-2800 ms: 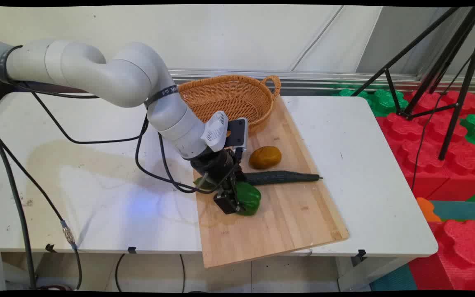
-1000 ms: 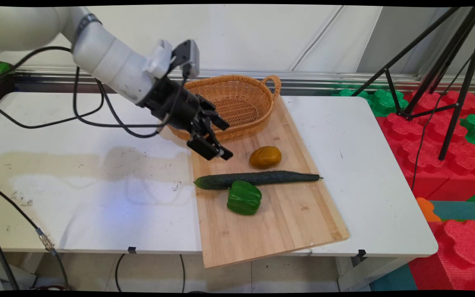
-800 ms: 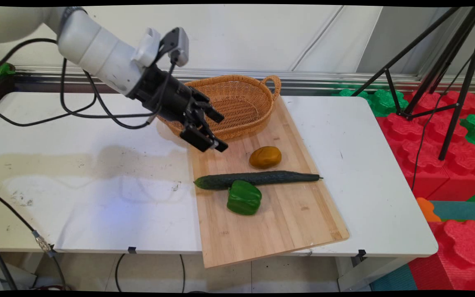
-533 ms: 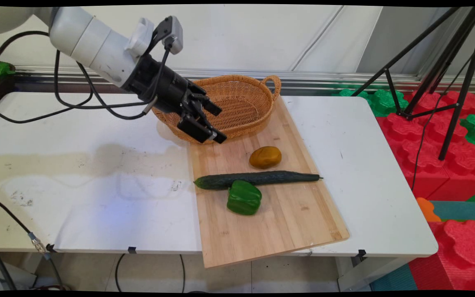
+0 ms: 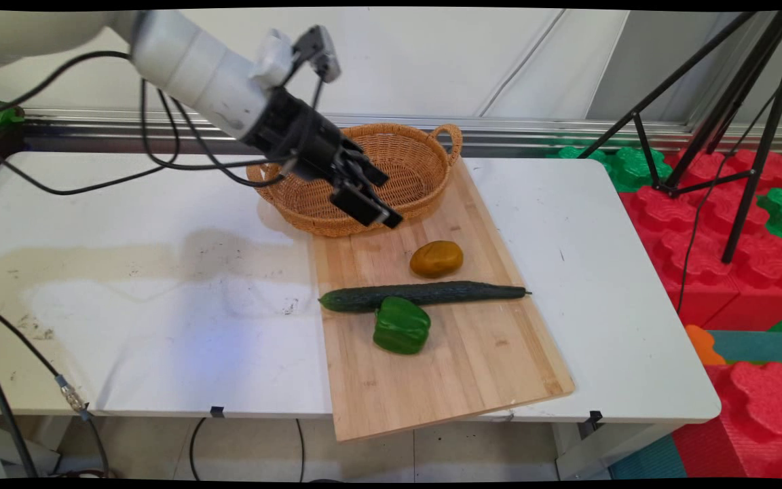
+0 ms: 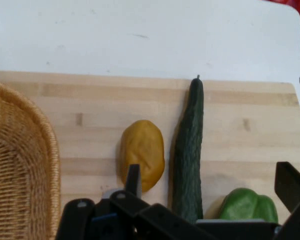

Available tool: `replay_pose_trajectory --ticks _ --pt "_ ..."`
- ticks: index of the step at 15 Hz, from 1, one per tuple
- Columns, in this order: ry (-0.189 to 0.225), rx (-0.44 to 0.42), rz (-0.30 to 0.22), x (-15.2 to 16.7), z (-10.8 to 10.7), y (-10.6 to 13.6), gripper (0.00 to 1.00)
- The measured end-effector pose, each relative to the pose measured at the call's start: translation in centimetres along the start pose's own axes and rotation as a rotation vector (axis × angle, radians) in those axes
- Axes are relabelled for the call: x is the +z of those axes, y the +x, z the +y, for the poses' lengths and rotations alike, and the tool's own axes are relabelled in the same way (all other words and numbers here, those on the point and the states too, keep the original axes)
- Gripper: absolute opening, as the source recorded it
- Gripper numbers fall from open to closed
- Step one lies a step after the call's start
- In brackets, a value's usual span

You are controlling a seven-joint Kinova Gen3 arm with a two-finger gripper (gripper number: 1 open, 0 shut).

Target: Pick up the cucumber from the cutting board

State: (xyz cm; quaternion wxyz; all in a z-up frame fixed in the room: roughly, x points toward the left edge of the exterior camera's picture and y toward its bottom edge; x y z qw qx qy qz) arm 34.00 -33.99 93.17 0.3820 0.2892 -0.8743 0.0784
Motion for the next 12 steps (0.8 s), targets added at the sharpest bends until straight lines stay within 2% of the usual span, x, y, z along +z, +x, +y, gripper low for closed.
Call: replay_pose_trajectory --ticks 5,12 --pt "-0.015 -0.017 -0.08 5.3 0.4 0.7 1.0" --pt "-0.003 -0.038 -0.17 10.5 0.6 1.1 1.0"
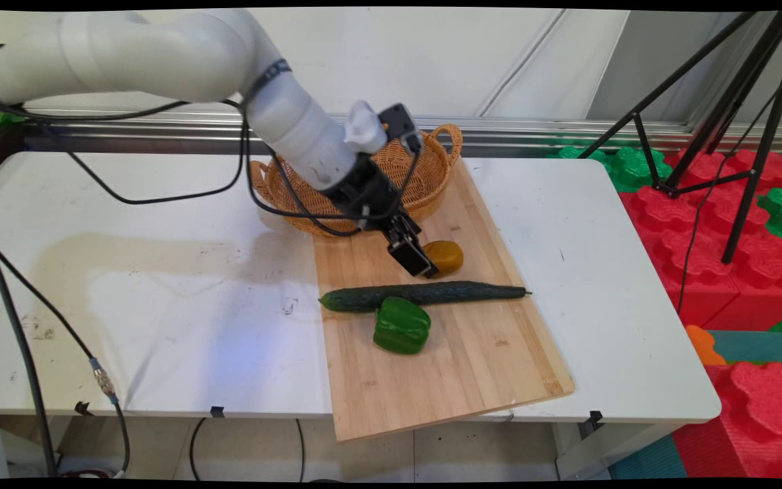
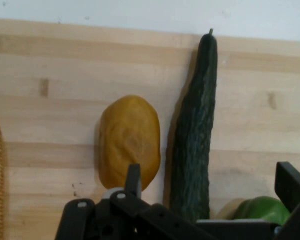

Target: Pick up the cucumber from the cutting board

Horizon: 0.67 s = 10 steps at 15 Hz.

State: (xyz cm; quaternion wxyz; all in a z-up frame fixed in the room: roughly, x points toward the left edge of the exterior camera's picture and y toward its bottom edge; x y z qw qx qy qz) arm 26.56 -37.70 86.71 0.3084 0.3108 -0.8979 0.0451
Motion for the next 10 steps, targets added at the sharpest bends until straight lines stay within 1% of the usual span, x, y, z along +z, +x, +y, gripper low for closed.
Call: replay_pose_trajectory --ticks 1,5,10 --pt "0.001 -0.003 -0.019 1.1 0.0 0.2 1.0" --pt "0.008 -0.02 -0.07 3.9 0.1 0.5 1.0" --pt "0.015 -0.028 -0.108 5.8 0.2 0.4 1.0"
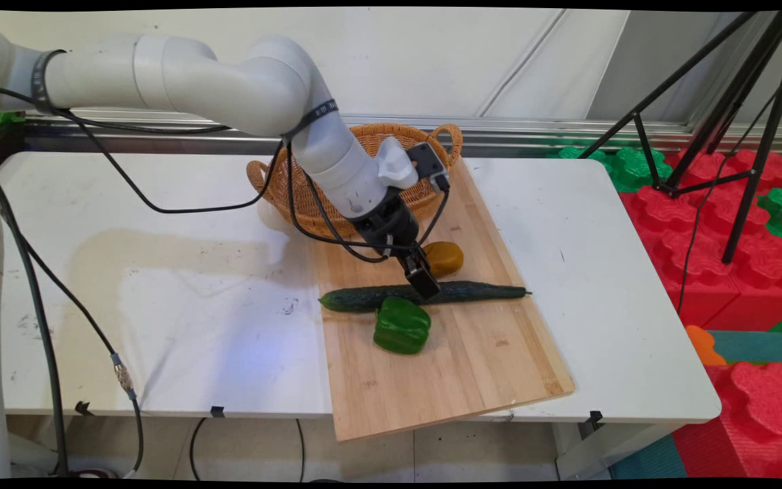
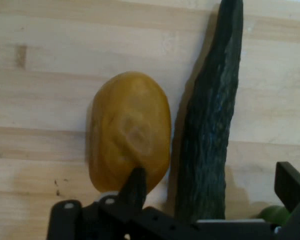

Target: Pick up the cucumber from the cutting board

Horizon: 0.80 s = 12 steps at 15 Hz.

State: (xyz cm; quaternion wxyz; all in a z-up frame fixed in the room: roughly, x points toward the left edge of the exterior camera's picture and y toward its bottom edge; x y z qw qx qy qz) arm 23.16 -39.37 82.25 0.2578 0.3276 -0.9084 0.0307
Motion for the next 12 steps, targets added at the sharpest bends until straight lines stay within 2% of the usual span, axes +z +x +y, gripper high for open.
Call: replay_pose_trajectory --ticks 7,12 --pt "0.007 0.005 -0.035 1.7 0.2 -0.1 1.0" --pt "0.016 0.014 -0.042 1.9 0.4 -0.3 1.0"
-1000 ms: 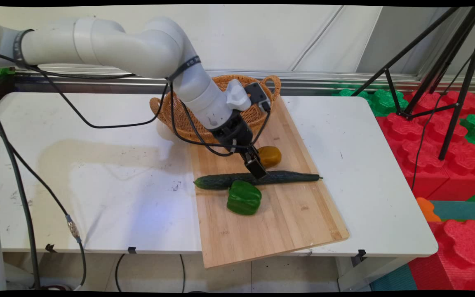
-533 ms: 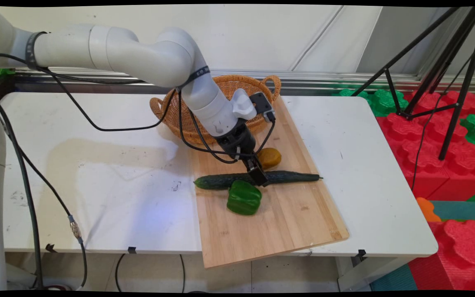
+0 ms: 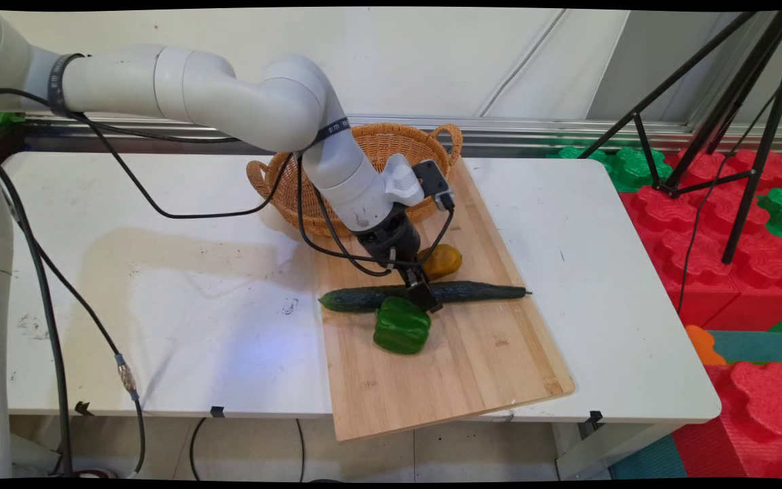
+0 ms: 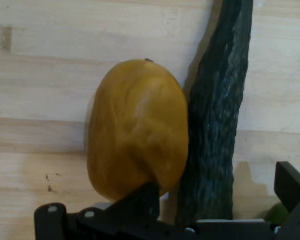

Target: Pick up the cucumber from the cutting board

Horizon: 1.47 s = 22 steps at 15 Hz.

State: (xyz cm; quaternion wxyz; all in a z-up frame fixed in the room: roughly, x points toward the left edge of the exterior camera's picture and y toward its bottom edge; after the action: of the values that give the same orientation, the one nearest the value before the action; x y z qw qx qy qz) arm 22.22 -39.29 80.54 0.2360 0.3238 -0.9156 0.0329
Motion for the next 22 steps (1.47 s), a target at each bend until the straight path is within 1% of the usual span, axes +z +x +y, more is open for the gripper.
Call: replay_pose_trajectory --ticks 4,11,19,22 --pt "0.007 0.013 0.002 -0.2 0.3 -0.1 1.0" --pt "0.029 0.026 0.022 -1.1 0.9 0.0 1.0" --pt "0.041 0.02 0.015 -1.3 1.6 -0.8 1.0" --pt "0.054 0.019 0.02 -1.4 1.7 -0.8 1.0"
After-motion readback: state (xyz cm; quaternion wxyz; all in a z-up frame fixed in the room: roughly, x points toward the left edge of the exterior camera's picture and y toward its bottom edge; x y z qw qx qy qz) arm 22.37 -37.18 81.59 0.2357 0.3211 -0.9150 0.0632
